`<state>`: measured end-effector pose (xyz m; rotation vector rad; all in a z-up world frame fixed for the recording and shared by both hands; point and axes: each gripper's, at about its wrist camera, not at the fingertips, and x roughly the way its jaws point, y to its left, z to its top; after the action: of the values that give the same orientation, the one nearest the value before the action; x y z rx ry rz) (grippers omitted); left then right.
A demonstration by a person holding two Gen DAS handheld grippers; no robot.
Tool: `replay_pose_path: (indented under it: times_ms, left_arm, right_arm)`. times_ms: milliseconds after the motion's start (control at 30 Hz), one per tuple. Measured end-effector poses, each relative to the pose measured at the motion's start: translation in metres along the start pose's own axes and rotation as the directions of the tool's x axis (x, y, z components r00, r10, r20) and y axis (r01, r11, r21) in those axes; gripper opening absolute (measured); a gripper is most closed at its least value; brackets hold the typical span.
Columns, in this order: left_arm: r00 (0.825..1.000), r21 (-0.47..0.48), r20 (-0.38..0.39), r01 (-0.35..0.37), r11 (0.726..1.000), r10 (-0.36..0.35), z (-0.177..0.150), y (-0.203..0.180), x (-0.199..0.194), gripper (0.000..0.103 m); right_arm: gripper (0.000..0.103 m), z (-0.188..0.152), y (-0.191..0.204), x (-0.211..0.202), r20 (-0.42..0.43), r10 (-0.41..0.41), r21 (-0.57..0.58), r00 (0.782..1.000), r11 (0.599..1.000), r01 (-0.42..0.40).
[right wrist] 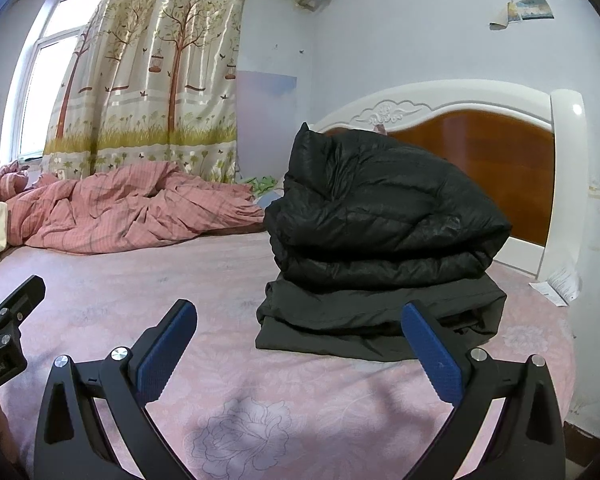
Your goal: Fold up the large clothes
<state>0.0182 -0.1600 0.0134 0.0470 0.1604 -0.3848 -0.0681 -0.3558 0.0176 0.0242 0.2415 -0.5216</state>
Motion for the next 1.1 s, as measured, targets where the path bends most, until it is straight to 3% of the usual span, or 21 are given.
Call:
replay_pose_path:
  times_ms: [1100]
  left_arm:
    - [1.000,0.005,-0.004,-0.004,1.000,0.004,-0.0003,0.0034,-0.0013,0.103]
  right_arm:
    - [0.103,-0.0010,0.0022,0.0050,-0.003,0.003,-0.023,1.000,1.000,-0.003]
